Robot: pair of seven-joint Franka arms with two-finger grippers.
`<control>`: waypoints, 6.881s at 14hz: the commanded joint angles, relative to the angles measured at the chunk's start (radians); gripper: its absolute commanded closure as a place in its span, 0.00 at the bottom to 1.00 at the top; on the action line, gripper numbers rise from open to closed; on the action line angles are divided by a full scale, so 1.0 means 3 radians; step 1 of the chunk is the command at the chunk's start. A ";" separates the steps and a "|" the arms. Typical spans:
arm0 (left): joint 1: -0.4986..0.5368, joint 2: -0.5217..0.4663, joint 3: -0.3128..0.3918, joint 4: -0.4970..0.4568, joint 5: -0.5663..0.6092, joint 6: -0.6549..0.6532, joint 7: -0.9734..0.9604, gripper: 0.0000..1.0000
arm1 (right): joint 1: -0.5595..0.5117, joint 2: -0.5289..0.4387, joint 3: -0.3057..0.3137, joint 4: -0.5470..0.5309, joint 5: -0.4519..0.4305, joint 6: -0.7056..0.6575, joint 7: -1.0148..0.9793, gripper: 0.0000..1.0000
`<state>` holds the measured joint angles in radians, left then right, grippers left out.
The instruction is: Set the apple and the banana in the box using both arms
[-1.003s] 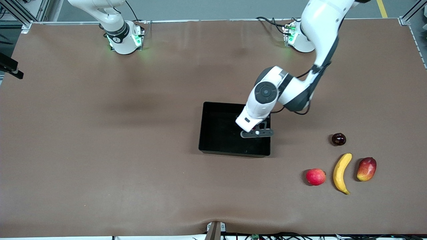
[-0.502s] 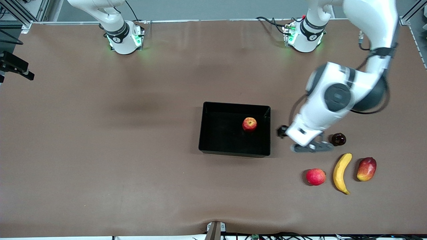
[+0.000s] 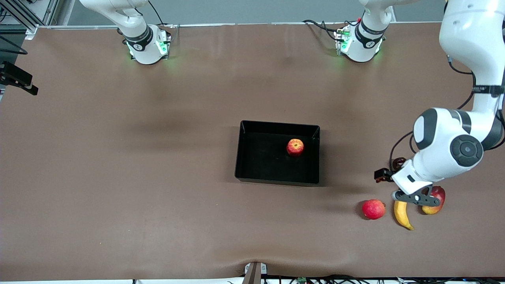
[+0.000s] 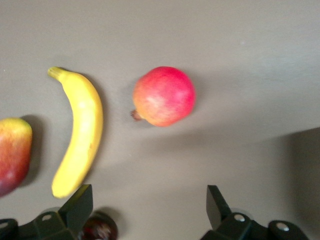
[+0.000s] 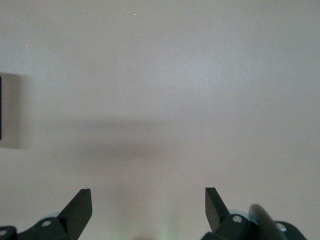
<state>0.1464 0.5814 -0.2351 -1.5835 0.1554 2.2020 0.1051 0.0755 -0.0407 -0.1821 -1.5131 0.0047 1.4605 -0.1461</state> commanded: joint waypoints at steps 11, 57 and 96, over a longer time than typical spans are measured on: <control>0.0335 0.0690 0.0068 0.0063 0.0065 0.1020 0.1004 0.07 | 0.0004 0.0013 -0.0001 0.0043 0.0020 -0.0077 0.0057 0.00; -0.1516 0.0516 -0.1032 0.0267 0.1087 0.0156 -0.2958 1.00 | -0.0139 0.0044 -0.0006 0.0028 -0.0016 -0.0133 0.0057 0.00; 0.0084 -0.1278 -0.0960 0.0400 0.0316 -0.1858 -0.2034 0.00 | -0.0221 0.0049 -0.0006 0.0028 0.0010 -0.0133 0.0057 0.00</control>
<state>0.1355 0.2491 -0.5168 -1.4389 0.2733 1.6704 -0.5583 0.0249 -0.0307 -0.1954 -1.5144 0.0038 1.4258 -0.1316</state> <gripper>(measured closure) 0.000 0.000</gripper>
